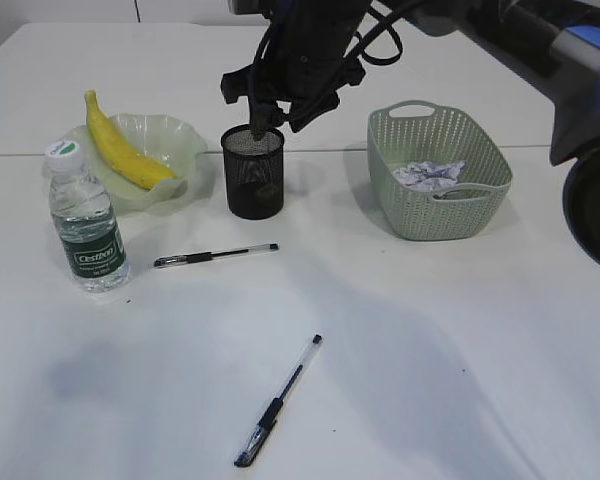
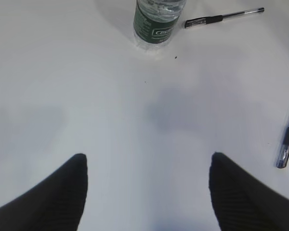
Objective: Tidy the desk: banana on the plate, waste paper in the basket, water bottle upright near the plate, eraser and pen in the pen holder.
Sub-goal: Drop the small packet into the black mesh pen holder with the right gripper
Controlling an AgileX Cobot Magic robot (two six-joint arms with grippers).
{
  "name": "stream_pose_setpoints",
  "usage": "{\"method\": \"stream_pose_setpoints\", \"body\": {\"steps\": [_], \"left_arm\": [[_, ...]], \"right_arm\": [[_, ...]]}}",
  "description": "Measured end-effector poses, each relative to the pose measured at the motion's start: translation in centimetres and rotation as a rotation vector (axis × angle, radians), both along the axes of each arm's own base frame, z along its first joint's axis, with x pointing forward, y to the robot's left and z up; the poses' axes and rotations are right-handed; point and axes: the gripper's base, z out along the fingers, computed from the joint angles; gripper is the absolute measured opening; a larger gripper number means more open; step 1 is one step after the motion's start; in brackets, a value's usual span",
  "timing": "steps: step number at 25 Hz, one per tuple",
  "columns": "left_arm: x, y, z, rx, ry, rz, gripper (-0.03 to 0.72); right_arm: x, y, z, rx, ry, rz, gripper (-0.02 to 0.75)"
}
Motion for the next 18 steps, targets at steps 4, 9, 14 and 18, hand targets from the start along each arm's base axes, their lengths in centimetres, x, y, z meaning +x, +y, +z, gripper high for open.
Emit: {"method": "stream_pose_setpoints", "body": {"steps": [4, 9, 14, 18], "left_arm": [[0.0, 0.0, 0.0, 0.0, -0.002, 0.0, 0.561], [-0.1, 0.0, 0.0, -0.003, 0.006, -0.001, 0.561], [-0.3, -0.1, -0.1, -0.012, 0.034, -0.004, 0.561], [-0.3, -0.2, -0.2, -0.027, 0.04, -0.005, 0.561]], "right_arm": [[-0.3, 0.2, 0.2, 0.034, 0.026, -0.028, 0.382], [-1.6, 1.2, 2.2, 0.072, 0.009, -0.004, 0.377], [-2.8, 1.1, 5.1, 0.102, -0.037, 0.009, 0.377], [-3.8, 0.5, 5.8, 0.082, -0.018, 0.004, 0.376]]}}
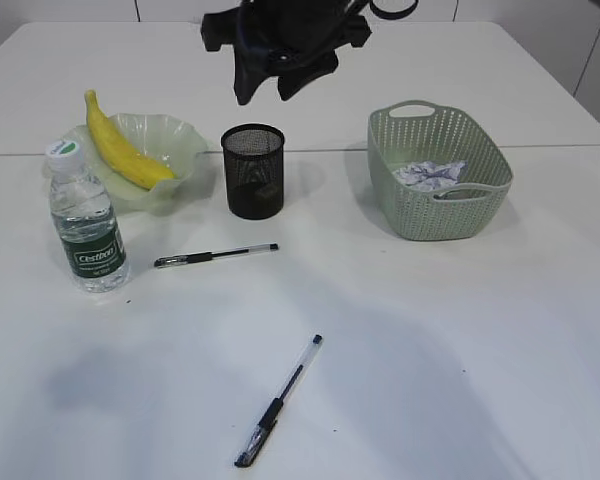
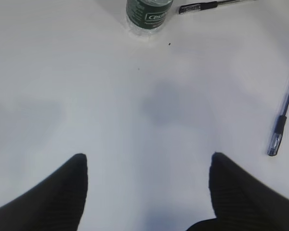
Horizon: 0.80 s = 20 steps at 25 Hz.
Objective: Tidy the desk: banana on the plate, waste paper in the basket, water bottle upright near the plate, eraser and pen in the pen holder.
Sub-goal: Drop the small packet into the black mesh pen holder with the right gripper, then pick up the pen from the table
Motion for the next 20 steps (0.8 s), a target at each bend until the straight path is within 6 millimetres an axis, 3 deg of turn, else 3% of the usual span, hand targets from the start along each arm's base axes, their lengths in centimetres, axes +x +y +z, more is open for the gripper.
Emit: {"method": "stream_pose_setpoints", "body": {"steps": [13, 20], "left_arm": [[0.0, -0.2, 0.0, -0.025, 0.004, -0.001, 0.561], [-0.1, -0.3, 0.0, -0.035, 0.006, -0.006, 0.554]], "right_arm": [[-7.2, -5.0, -1.9, -0.222, 0.18, 0.041, 0.376], [-11.3, -7.2, -5.2, -0.311, 0.313, 0.114, 0.376]]}}
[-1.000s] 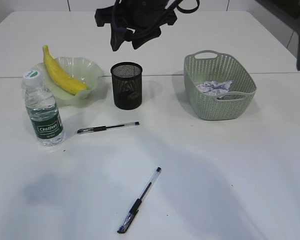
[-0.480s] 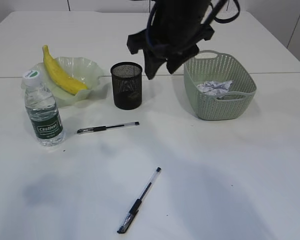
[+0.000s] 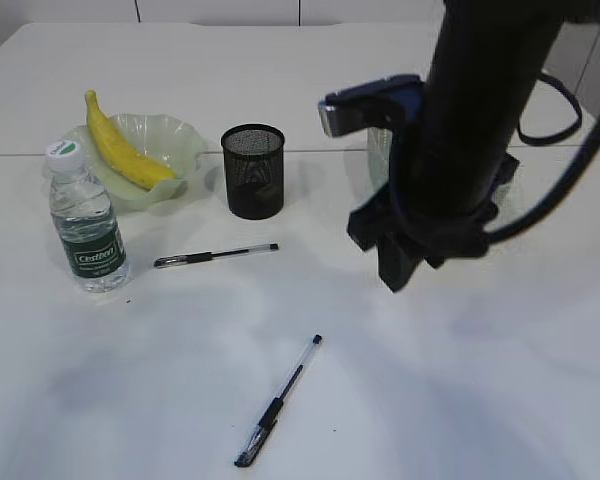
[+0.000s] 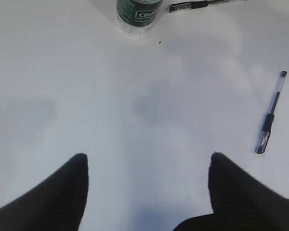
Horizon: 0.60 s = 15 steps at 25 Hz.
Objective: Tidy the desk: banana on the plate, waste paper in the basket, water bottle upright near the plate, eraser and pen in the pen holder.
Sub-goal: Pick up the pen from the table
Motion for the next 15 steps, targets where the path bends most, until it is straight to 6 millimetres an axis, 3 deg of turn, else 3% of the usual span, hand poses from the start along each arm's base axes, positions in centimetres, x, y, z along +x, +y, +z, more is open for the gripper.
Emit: {"method": "stream_pose_setpoints", "body": {"steps": [8, 15], "left_arm": [[0.0, 0.0, 0.0, 0.008, -0.003, -0.012, 0.491], [0.0, 0.0, 0.0, 0.008, -0.003, -0.012, 0.486]], "right_arm": [[-3.3, -1.8, -3.9, -0.076, 0.146, 0.036, 0.376], [-3.4, -1.8, -4.1, -0.069, 0.147, 0.033, 0.376]]}}
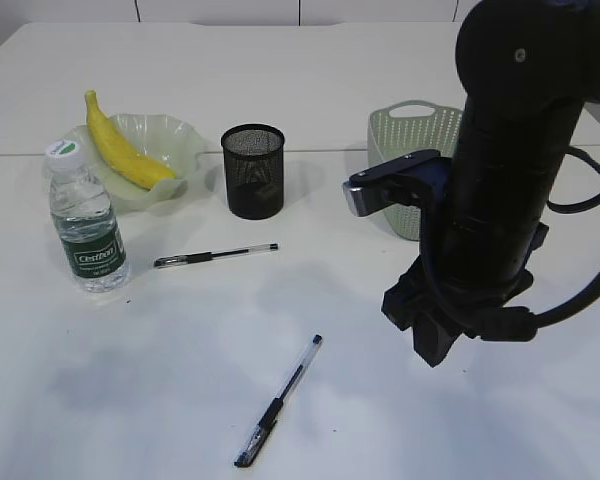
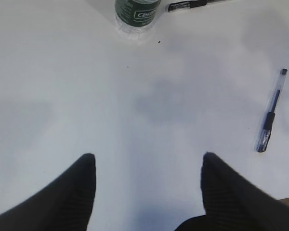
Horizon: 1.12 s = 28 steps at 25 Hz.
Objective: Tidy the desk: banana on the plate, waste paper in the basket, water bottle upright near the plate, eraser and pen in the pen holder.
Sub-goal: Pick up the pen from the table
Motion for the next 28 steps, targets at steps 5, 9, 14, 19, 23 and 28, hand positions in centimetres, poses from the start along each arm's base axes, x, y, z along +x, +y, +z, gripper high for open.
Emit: {"method": "stream_pose_setpoints", "body": {"steps": [5, 9, 14, 19, 23, 28], "left_arm": [[0.0, 0.0, 0.0, 0.0, 0.0, 0.0, 0.485], [0.0, 0.0, 0.0, 0.001, 0.0, -0.001, 0.481], [0.0, -0.3, 0.0, 0.033, -0.019, -0.093, 0.481], [-0.2, -1.2, 0.1, 0.001, -0.02, -0.155, 0.481], [-0.3, -2.2, 0.2, -0.006, -0.044, -0.217, 0.48], [-0.3, -4.8, 0.3, -0.02, -0.094, -0.366, 0.461]], "right_arm": [[0.0, 0.0, 0.0, 0.003, -0.001, -0.001, 0.376], [0.0, 0.0, 0.0, 0.004, 0.0, 0.0, 0.376], [0.0, 0.0, 0.0, 0.005, -0.001, 0.001, 0.376], [0.0, 0.0, 0.0, 0.005, -0.001, 0.002, 0.375], [0.0, 0.0, 0.0, 0.005, -0.001, 0.003, 0.375], [0.0, 0.0, 0.0, 0.005, -0.001, 0.003, 0.375]]}}
